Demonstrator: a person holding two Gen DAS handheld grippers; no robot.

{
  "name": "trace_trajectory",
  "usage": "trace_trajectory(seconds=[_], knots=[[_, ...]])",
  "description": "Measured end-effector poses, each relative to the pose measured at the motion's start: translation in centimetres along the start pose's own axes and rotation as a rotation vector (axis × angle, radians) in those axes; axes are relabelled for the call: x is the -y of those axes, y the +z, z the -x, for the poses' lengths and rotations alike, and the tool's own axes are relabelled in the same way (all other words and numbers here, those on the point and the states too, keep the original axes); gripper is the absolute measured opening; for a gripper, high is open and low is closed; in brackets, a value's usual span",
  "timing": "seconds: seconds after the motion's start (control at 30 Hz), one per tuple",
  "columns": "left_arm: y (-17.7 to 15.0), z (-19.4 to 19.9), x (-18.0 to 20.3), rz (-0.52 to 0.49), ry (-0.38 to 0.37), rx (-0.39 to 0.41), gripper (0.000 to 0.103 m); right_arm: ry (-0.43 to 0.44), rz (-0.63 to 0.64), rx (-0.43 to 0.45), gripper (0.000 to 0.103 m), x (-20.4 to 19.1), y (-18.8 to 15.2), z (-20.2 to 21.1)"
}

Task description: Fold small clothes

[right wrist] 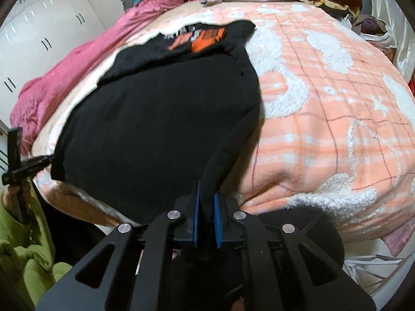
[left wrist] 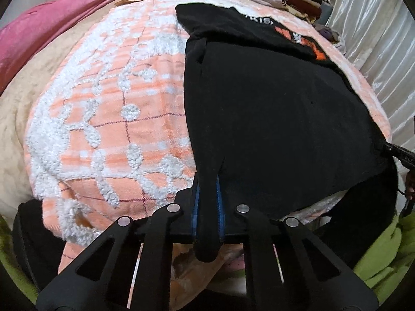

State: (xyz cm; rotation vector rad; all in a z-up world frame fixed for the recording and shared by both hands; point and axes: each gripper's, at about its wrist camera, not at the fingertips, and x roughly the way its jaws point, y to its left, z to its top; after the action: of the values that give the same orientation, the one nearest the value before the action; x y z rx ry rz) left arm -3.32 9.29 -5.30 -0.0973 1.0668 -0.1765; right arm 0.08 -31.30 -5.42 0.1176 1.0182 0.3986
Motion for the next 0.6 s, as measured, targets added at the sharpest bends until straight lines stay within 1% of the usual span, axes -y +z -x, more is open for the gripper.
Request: trace_trajectory(seconds=[0.17,0.23,0.3,0.47,0.53,0.6], knots=[[0.7,1.6,0.3,0.006,-0.062,0.036,0.003,0.071,-0.041,0.071,0.008,0.6,1.3,1.8],[1.8,2.3,0.0,0.023,-0.105,0.055,0.003,0.101,-0.052,0.098,0.008,0.7,2.0,2.4],[2.9,2.8,-0.3,0.035,-0.12,0.077,0.003,0.116,-0.051,0.127,0.008,0.7,3.4,2.9],[7.3,3.2,-1.5,0.08,-0.146,0.134,0.003,0.133,-0.059,0.195,0.008,1.2,7.2,3.3],[9.3,2.7,-2.1,0.104,-0.16,0.147,0.003,0.128,-0.062,0.224,0.008,1.5,9.3,3.3],[11.6,2.0,-2.7,0.136,-0.152,0.159,0.003,0.122,-0.072,0.242,0.008,1.8,11.1,2.8]])
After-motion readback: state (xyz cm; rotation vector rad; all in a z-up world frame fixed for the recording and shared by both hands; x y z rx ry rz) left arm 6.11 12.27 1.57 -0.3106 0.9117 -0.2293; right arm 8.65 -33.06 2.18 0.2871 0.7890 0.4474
